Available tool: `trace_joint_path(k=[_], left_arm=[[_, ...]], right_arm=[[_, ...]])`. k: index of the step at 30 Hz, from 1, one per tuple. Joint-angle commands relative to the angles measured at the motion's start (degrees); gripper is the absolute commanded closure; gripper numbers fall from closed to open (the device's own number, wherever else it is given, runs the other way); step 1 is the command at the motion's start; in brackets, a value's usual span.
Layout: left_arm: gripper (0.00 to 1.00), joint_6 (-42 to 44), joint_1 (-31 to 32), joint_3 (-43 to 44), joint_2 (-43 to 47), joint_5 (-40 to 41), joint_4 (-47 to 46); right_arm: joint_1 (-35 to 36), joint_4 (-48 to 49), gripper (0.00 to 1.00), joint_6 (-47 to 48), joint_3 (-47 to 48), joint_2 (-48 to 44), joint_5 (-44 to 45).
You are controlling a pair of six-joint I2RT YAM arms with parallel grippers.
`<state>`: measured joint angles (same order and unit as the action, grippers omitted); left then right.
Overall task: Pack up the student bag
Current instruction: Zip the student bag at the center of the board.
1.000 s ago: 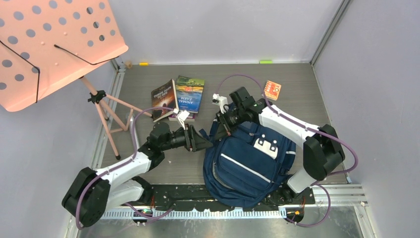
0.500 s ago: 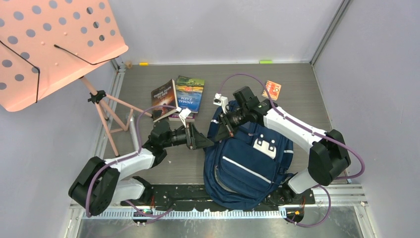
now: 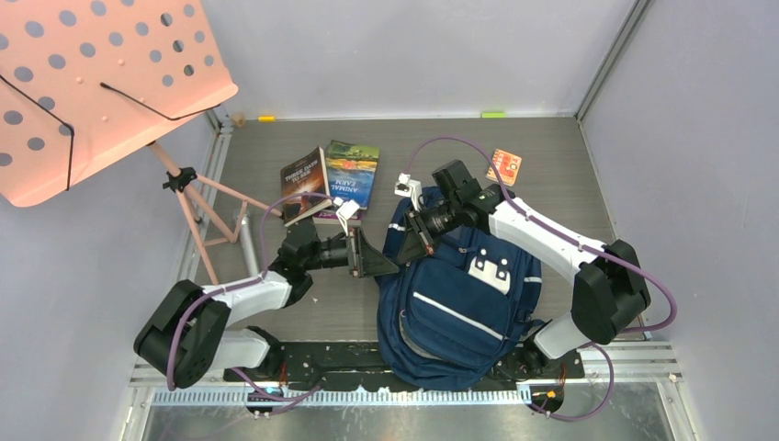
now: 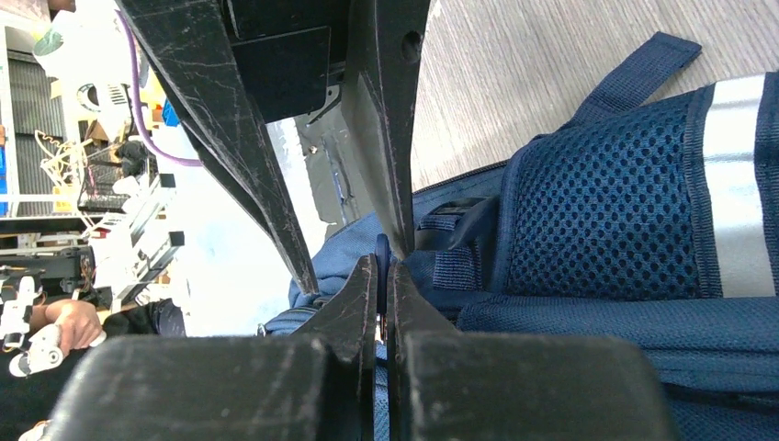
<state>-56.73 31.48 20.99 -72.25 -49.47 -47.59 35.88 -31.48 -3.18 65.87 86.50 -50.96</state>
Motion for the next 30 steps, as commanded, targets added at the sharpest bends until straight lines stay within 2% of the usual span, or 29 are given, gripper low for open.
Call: trace_joint_path(k=[1, 7, 10, 13, 15, 17, 19, 23, 27, 30], left_arm=[[0.60, -0.4, 0.0, 2.4, -1.0, -2.7, -5.9], [0.90, -1.8, 0.0, 2.5, -2.4, -3.7, -9.2], [1.00, -2.5, 0.1, 1.9, -2.6, -4.1, -10.7], [1.00, -2.6, 0.2, 1.3, -2.5, -4.4, -12.1], [1.00, -2.5, 0.3, 1.3, -2.3, -4.6, -12.3], [1.00, -2.3, 0.3, 1.4, -2.3, -4.7, -12.3], [1.00, -2.1, 0.4, 1.5, -2.5, -4.7, -12.3], [1.00, -1.9, 0.4, 1.4, -2.6, -3.9, -12.2], [1.00, 0.7, 0.4, 0.6, -0.7, -1.4, -8.4], [1.00, 5.9, 0.7, -0.6, 5.1, 3.0, -1.1]], right_arm=[[0.2, -0.9, 0.99, -1.3, 2.6, -2.1, -7.2], [0.2, -2.7, 0.99, -0.4, 3.6, -1.5, -8.0], [0.2, -3.7, 0.99, 0.2, 3.7, -1.1, -8.4], [0.2, -5.0, 0.97, 0.6, 3.8, -0.6, -8.2], [0.2, -5.8, 0.90, 0.6, 4.1, -0.5, -7.4], [0.2, -6.9, 0.80, 0.6, 4.7, -0.4, -5.7], [0.2, -7.8, 0.62, 0.2, 5.4, -0.6, -3.6], [0.1, -8.4, 0.47, -0.3, 5.7, -2.1, 1.4], [0.1, -8.0, 0.44, -0.5, 4.5, -5.5, 8.7], [0.2, -3.7, 0.43, -4.2, 1.7, -9.0, 21.0]])
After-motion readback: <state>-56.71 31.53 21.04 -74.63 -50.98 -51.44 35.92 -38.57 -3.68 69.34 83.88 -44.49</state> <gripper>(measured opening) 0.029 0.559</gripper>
